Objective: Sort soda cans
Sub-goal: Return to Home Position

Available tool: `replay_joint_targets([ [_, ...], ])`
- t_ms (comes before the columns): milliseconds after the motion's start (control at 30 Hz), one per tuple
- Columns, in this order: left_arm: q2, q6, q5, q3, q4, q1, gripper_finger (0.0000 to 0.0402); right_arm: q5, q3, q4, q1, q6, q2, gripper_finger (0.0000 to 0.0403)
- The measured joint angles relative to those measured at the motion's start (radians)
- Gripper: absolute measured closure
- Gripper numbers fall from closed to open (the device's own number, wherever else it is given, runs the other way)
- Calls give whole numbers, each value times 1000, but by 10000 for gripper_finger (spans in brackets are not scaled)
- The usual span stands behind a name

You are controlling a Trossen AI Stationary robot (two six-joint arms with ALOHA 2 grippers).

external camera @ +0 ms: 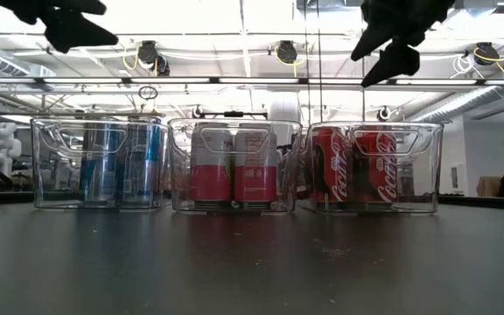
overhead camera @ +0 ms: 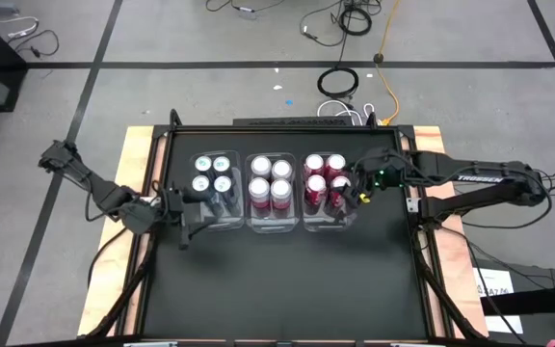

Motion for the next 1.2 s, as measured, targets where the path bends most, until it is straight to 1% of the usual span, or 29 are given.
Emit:
replay_joint_targets([
  [100,21,91,16,0,44,57,77,0,0,-6,13,41,10,25],
  [167,39,115,57,0,71,103,77,0,0,-18,22,70,17,25],
  [233,56,128,120,0,75,158,77,0,0,-22,30,99,23,25],
  [333,76,196,228,0,96,243,77,0,0,-24,43,131,32,25],
  [467,87,334,419,0,204,365,77,0,0,-21,52,181,38,25],
  [533,87,388,495,0,253,420,77,0,0,-20,52,201,40,25],
  [600,81,416,540,0,280,467,77,0,0,-19,52,221,40,25],
  [700,64,429,569,-10,296,529,77,1,0,-10,52,222,40,25],
  [767,39,432,615,-57,365,567,77,4,0,-11,52,222,40,25],
  [867,-10,427,706,-169,543,616,77,5,0,-11,52,222,40,25],
  [967,-63,377,727,-282,669,651,77,5,0,-11,52,222,40,25],
  [1100,-140,307,727,-373,698,668,77,5,0,-11,52,221,40,25],
  [1200,-197,302,727,-408,700,668,77,5,0,-12,51,219,40,25],
])
